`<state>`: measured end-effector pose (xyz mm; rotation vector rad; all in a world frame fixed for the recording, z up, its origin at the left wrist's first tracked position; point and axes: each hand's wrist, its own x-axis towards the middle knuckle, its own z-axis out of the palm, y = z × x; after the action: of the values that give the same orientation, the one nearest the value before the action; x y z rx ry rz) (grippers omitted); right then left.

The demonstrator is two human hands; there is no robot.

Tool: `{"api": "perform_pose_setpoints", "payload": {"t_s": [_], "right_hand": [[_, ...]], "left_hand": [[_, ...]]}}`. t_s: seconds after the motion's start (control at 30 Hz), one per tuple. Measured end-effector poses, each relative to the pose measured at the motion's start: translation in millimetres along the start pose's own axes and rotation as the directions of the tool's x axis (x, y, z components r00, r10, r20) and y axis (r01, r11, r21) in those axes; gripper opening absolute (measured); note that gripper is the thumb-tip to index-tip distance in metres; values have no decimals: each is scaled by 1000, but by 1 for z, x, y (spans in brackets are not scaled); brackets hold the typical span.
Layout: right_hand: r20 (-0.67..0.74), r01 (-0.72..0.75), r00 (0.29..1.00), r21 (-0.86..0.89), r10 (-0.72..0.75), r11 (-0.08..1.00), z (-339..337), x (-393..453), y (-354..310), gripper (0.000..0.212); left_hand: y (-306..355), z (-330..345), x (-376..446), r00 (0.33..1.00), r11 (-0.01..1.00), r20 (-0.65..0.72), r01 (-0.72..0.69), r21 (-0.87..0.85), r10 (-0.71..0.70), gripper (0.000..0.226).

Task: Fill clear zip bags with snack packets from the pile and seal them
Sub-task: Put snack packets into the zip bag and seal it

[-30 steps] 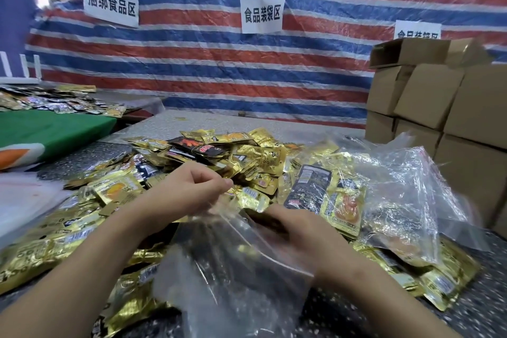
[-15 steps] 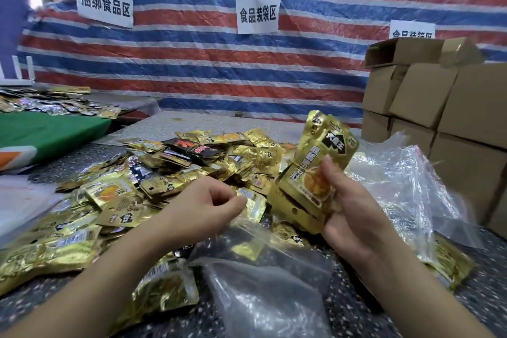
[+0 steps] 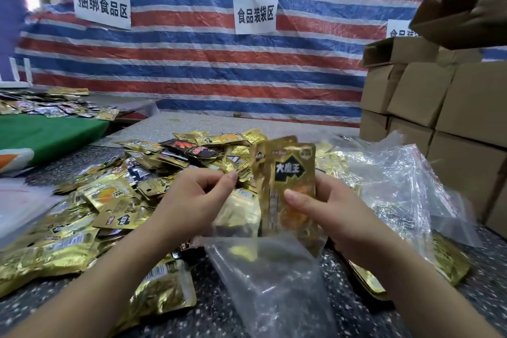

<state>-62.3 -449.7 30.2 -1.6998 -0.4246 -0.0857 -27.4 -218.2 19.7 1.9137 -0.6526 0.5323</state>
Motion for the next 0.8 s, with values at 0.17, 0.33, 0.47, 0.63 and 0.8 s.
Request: {"api": "perform_pose_setpoints", "payload": {"t_s": [0.17,0.33,0.47,0.63,0.8], "right_hand": [[161,-39,984,-238,79,970,1,-6,0,6],[168,-49,983,-160,76,986,-2,-5,-2,9],[106,-52,992,-123,66,991,-3,-2,1,36],[-19,-40,999,-54,39,998,-7,0,4,21],[-13,-52,999,-100,51,994,-7,0,3,28]], "left_hand": [[4,4,-2,997,996,-18,-76,43,77,59],[5,9,-2,1000,989,0,31,-144,-31,62],[7,5,0,993,979,102,82,-189,-64,50],[7,4,1,973,961,190,169,-220,-128,14],[8,4,2,930,914,235,335,-231,-282,29]]}}
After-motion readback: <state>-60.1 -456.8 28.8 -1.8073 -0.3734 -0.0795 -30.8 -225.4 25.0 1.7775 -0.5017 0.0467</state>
